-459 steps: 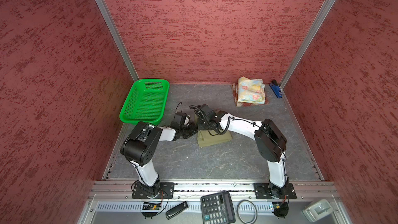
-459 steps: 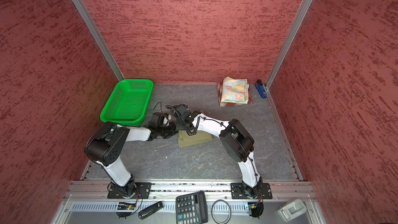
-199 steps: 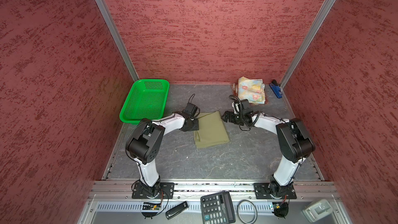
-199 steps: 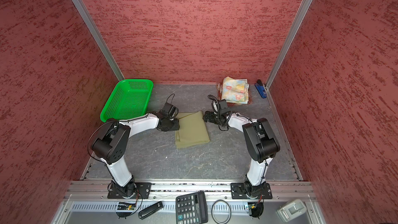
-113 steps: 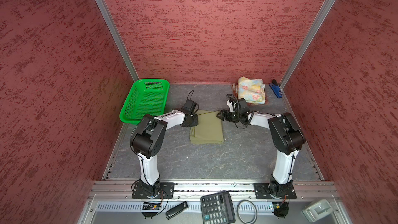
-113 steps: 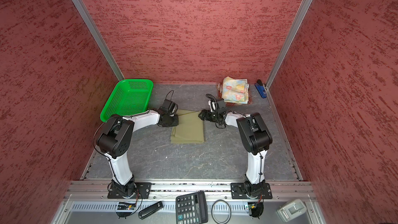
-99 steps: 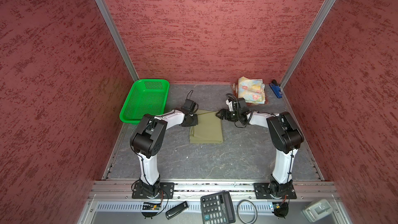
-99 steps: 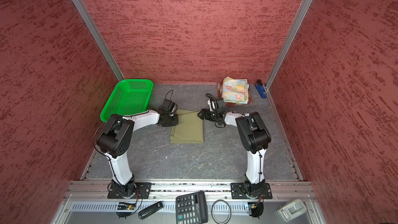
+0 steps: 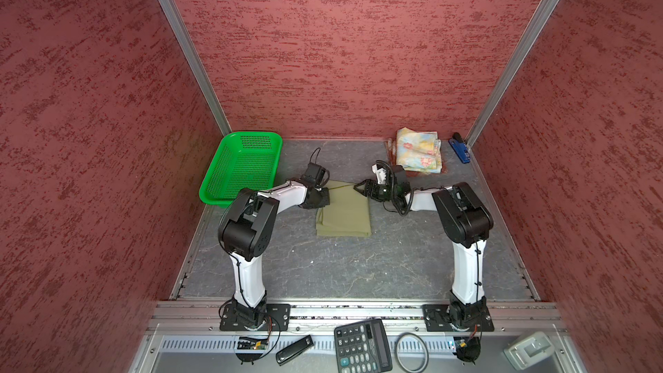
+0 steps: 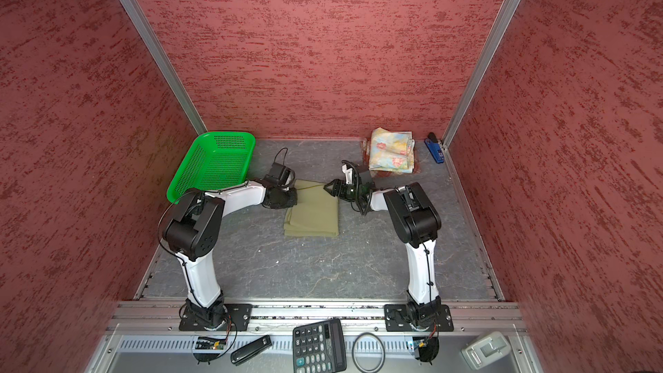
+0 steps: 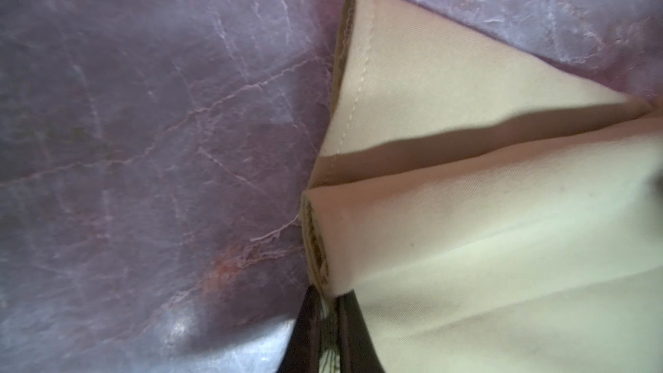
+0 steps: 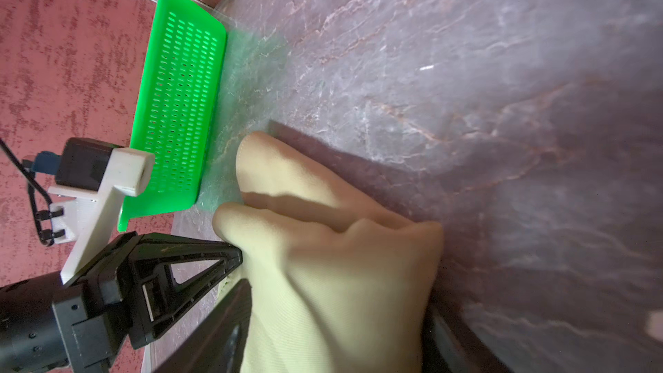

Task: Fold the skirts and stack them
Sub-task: 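Grasp the folded olive skirt's edge with the right gripper while the left holds it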

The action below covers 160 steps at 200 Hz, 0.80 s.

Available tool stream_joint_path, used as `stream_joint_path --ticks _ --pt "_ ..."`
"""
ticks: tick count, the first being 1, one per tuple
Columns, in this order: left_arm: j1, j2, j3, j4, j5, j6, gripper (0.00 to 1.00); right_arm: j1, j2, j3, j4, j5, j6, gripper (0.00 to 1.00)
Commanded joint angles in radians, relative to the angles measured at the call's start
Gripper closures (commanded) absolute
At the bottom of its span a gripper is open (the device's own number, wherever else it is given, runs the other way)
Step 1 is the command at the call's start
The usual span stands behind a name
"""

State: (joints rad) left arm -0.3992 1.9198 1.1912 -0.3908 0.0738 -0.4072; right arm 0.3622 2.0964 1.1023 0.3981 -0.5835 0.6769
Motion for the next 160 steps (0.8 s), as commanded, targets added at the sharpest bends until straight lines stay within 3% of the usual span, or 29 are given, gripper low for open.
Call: stream_joint_path --ticks 1,45,83,105,134,160 --pt "0.007 0.075 -0.033 -0.049 -0.006 0.011 1.0 0.012 0.065 -0.053 0.004 -0.008 0.089 0.36" --pt "0.014 0.075 -0.045 -0.033 0.012 0.003 1.0 0.012 0.071 -0.047 -0.004 0.029 0.086 0.4" --pt "0.016 0.075 -0.051 -0.03 0.015 0.001 1.0 0.01 -0.076 -0.07 -0.196 0.279 -0.01 0.21" --pt "0.02 0.074 -0.061 -0.022 0.021 -0.001 1.0 0.01 -0.181 -0.076 -0.251 0.362 -0.079 0.16" --pt "0.021 0.072 -0.07 -0.007 0.03 -0.006 1.0 0.008 -0.25 -0.049 -0.254 0.293 -0.083 0.22" --pt "0.021 0.071 -0.074 -0.002 0.034 -0.008 1.0 0.01 -0.25 -0.033 -0.188 0.165 -0.011 0.39"
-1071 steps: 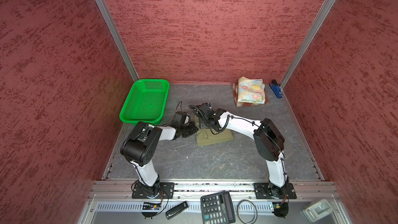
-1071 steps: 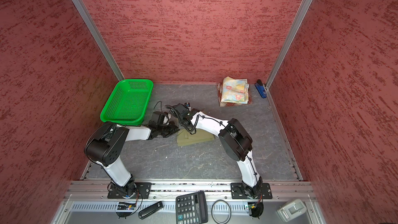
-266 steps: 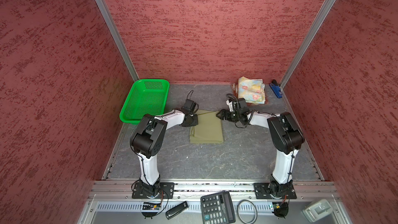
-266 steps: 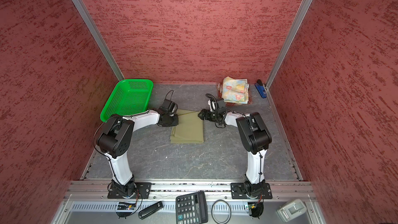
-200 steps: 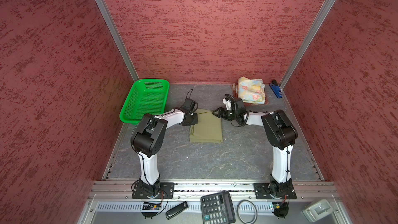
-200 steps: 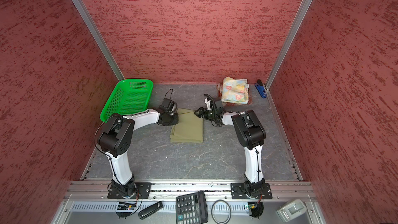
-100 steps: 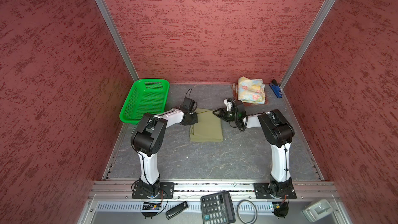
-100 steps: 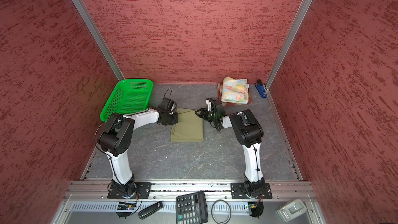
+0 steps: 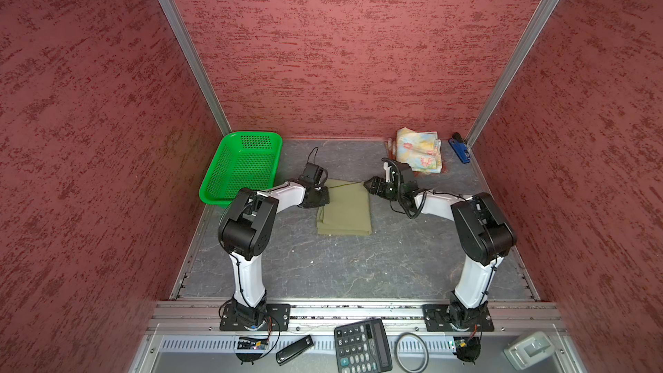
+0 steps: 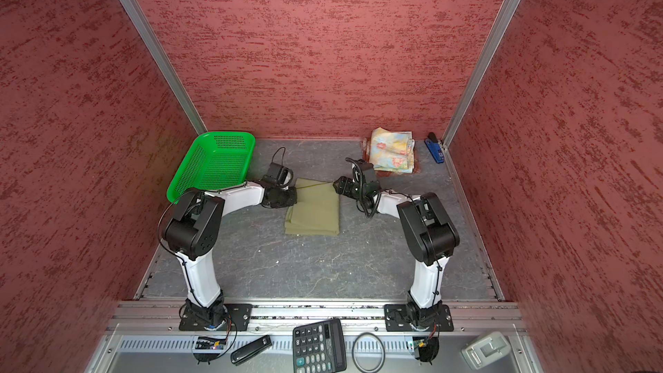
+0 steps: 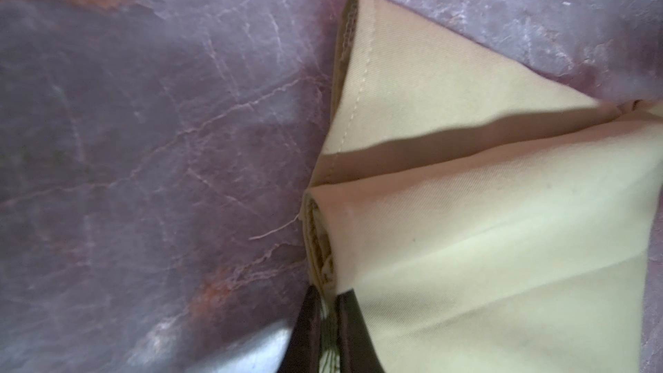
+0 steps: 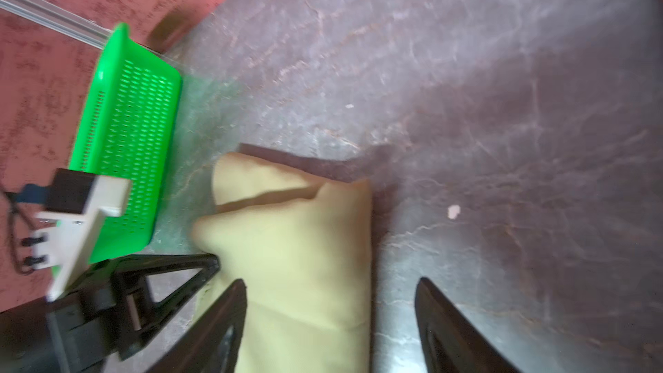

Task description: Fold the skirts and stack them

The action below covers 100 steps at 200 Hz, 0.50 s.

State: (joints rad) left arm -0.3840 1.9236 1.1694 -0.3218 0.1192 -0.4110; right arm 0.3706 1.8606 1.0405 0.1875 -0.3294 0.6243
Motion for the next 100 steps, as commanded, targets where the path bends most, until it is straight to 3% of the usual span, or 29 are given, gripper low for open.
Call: stream_joint_path --ticks 1,13,55,100 --pt "0.005 0.068 -0.052 -0.071 -0.011 -0.005 1.0 0.001 -0.015 0.028 0.025 -0.091 0.045 0.4" --pt "0.005 0.067 -0.054 -0.067 -0.008 -0.005 1.0 0.004 -0.009 0.018 0.071 -0.126 0.079 0.46" --pt "0.011 0.072 -0.055 -0.063 -0.002 -0.003 1.0 0.013 0.091 -0.031 0.272 -0.288 0.221 0.5" --pt "0.012 0.07 -0.052 -0.063 0.003 -0.006 1.0 0.014 0.23 -0.092 0.338 -0.279 0.274 0.53"
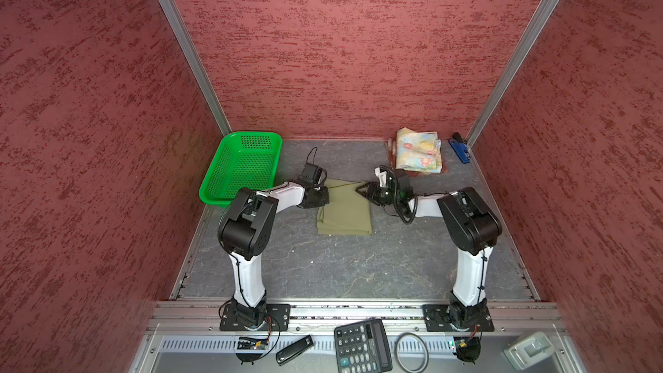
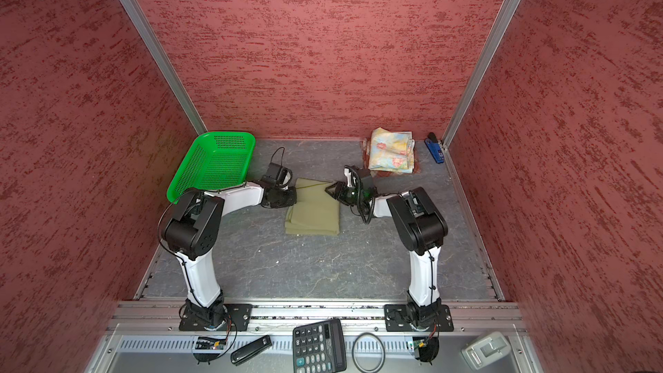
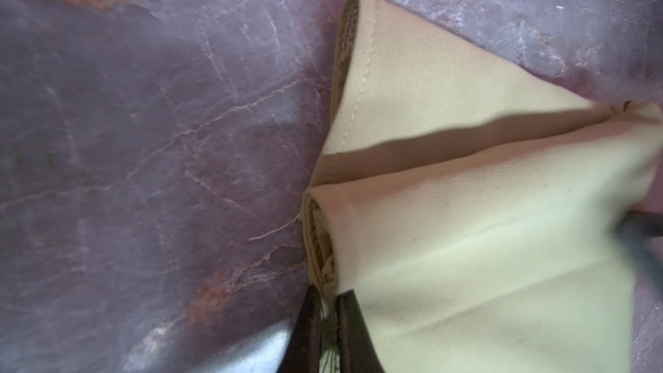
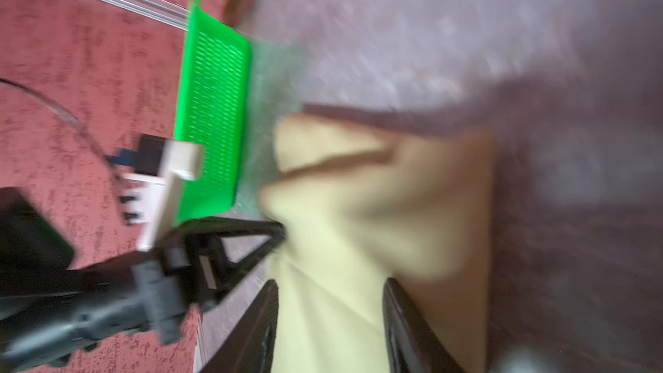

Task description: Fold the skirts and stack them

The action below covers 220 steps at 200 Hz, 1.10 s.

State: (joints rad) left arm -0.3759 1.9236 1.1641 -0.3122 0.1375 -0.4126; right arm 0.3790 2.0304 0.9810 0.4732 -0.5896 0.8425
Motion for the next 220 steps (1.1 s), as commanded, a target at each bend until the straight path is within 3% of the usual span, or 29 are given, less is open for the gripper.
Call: stream_joint_path --ticks 1,47,100,175,220 --pt "0.005 0.07 -0.047 -0.073 -0.016 -0.005 1.0 0.005 0.062 -0.032 0.049 -0.017 0.054 0.53" --pt "0.009 0.061 -0.055 -0.075 -0.019 -0.003 1.0 0.005 -0.021 -0.002 -0.099 0.077 -0.043 0.54" --pt "0.008 0.058 -0.066 -0.061 -0.014 -0.007 1.0 -0.033 -0.15 0.067 -0.291 0.192 -0.142 0.41" --pt "0.006 0.061 -0.063 -0.055 -0.001 -0.005 1.0 -0.074 -0.018 0.118 -0.276 0.084 -0.197 0.24" --pt "0.005 0.06 -0.061 -0.05 0.005 -0.002 1.0 -0.075 0.082 0.147 -0.26 0.038 -0.25 0.2"
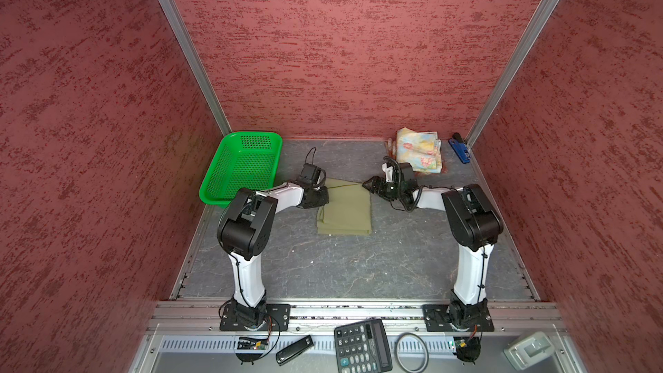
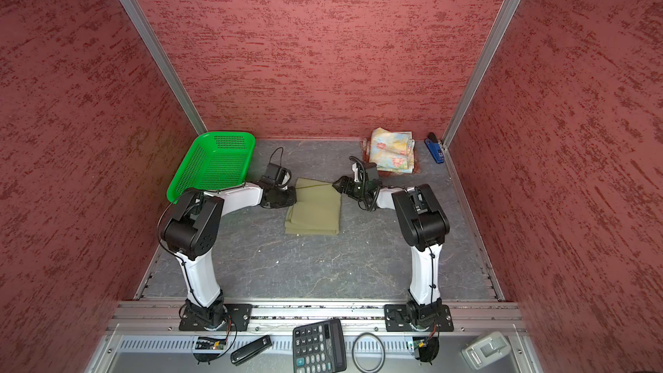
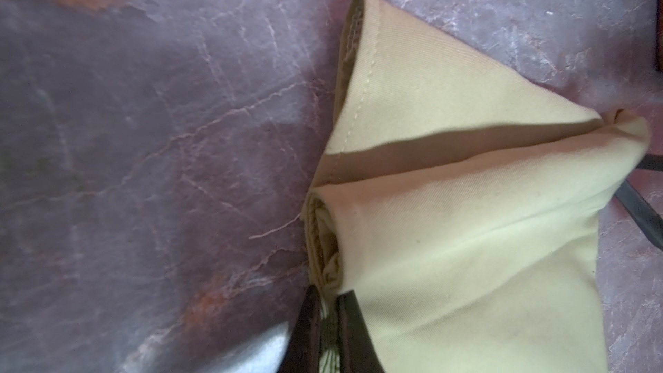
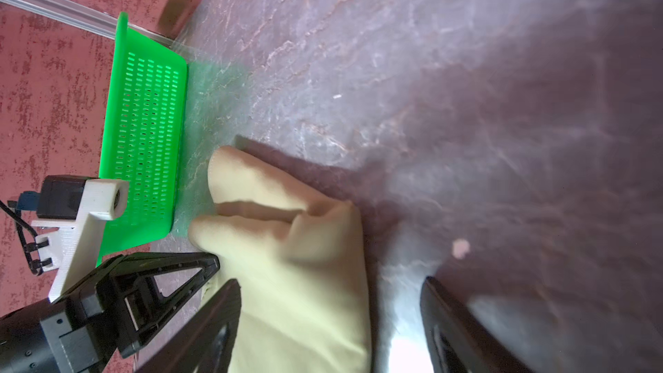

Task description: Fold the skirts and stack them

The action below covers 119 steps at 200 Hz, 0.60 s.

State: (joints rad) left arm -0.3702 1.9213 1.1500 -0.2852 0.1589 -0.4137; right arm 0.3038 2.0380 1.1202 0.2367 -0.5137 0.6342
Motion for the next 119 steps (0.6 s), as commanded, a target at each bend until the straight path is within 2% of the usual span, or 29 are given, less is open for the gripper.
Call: stream_joint_path --ticks 1,48,93,119 --pt "-0.001 0.062 -0.047 -0.077 -0.016 0.0 1.0 0.0 0.077 0.008 -0.022 -0.04 -0.042 0.2" --pt "-0.004 0.082 -0.029 -0.078 -0.004 0.0 1.0 0.001 0.113 -0.005 -0.013 -0.066 -0.109 0.2" --pt "-0.004 0.092 -0.012 -0.086 -0.003 0.0 1.0 0.009 0.172 0.002 0.059 -0.099 -0.058 0.21" --pt "-0.006 0.097 -0.006 -0.091 -0.004 0.0 1.0 0.014 0.181 0.039 0.01 -0.091 -0.086 0.25"
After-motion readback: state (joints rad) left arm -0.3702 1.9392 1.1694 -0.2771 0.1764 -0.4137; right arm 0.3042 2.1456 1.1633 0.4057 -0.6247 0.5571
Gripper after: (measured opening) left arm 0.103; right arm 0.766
